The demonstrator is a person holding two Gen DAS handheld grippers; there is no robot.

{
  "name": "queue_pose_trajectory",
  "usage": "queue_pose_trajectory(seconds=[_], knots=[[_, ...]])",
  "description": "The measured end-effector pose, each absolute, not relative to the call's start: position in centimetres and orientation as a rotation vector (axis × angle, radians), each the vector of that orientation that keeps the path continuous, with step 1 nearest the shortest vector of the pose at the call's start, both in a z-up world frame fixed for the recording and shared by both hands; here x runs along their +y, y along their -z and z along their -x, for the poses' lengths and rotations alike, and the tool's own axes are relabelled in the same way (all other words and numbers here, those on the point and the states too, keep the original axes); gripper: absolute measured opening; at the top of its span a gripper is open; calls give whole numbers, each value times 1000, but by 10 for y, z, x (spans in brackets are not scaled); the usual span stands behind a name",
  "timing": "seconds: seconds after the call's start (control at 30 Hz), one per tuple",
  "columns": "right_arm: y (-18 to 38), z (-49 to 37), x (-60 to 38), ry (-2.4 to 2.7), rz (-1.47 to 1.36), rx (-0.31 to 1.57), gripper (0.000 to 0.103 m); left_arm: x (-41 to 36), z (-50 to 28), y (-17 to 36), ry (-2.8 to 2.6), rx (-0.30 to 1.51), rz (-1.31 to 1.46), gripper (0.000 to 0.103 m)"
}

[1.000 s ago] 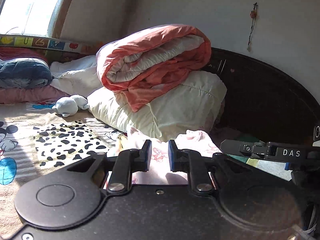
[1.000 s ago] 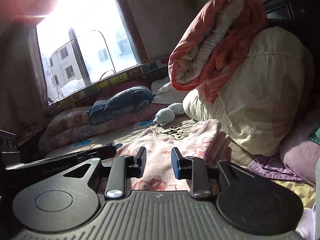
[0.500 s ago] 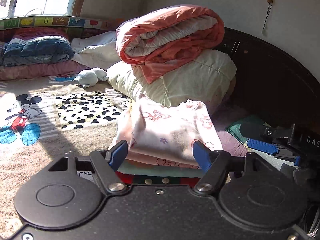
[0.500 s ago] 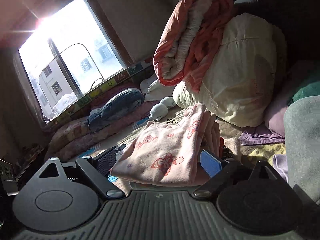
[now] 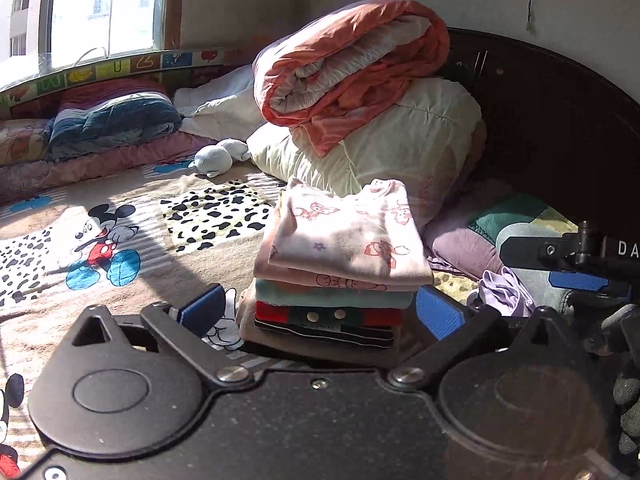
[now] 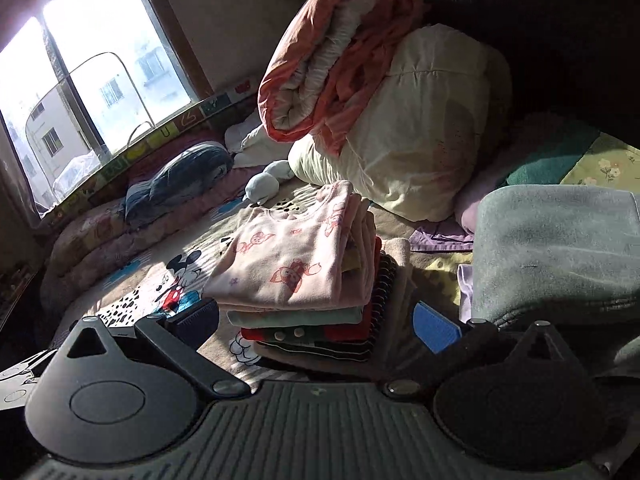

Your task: Fold clothes

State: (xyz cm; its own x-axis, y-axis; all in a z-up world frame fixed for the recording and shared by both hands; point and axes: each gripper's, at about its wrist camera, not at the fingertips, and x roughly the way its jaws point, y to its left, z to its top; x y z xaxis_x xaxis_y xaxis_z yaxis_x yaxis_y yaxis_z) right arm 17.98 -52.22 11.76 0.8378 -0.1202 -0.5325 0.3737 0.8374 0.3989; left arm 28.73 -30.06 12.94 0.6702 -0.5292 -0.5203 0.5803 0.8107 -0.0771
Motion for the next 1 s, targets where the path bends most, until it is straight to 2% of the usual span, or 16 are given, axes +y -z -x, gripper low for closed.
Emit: queue_pose_trajectory(seconds=[0.17,0.37,1.0], knots=[[-124,-166,-511,290,-478,530,103,-298,-276,-135,570,598,-100,103],[-126,-153,-499,292,-453,552,103,-296,-258,-138,492,566,-159,103],[-143,-128,-463,305,-356,570,103,-278,-222,-146,507,583,-76,103]])
